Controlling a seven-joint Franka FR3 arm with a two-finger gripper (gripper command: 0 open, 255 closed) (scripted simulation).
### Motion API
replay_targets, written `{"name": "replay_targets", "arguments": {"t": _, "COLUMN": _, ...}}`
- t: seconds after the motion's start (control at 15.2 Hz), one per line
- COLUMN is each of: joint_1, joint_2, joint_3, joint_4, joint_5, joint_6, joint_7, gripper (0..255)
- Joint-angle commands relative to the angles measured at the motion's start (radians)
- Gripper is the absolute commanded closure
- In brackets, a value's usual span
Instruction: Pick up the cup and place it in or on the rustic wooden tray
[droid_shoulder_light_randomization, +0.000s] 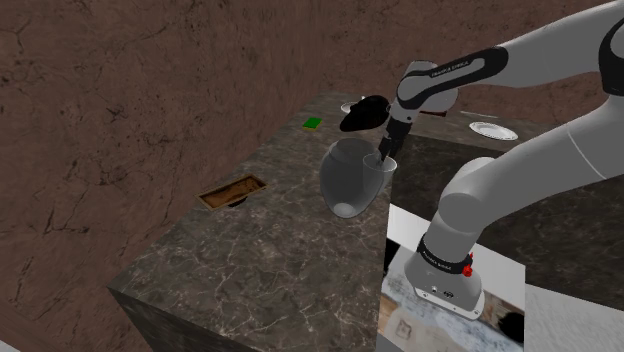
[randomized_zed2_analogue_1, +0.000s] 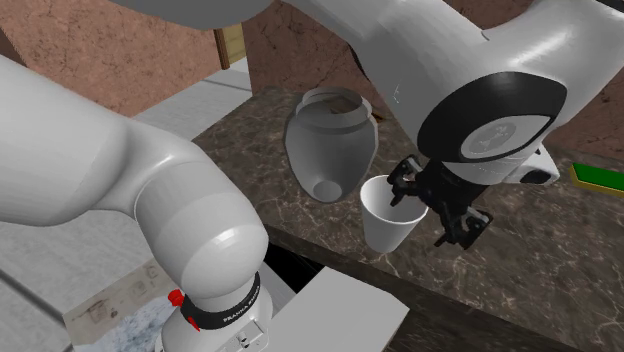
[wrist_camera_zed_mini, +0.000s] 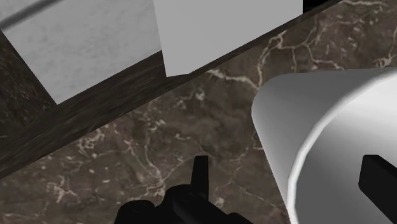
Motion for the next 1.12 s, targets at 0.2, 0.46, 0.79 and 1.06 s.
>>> {"name": "replay_targets", "arguments": {"t": 0.2, "joint_1": 0.003, "joint_2": 0.014, "joint_3": -0.009, "joint_4": -0.014, "joint_5": -0.001, "joint_6": 0.029, "joint_7": -0.004, "gripper": 0}}
{"name": "replay_targets", "arguments": {"t": 0.46, "joint_1": 0.003, "joint_2": 0.014, "joint_3": -0.009, "joint_4": -0.014, "joint_5": -0.001, "joint_6": 0.028, "joint_7": -0.004, "gripper": 0}}
{"name": "replay_targets", "arguments": {"t": 0.79, "joint_1": 0.003, "joint_2": 0.014, "joint_3": -0.009, "joint_4": -0.014, "joint_5": -0.001, "joint_6": 0.028, "joint_7": -0.004, "gripper": 255}}
{"name": "replay_targets", "arguments": {"t": 1.06, "joint_1": 0.003, "joint_2": 0.014, "joint_3": -0.009, "joint_4": -0.014, "joint_5": -0.001, "joint_6": 0.029, "joint_7": -0.004, "gripper": 255}}
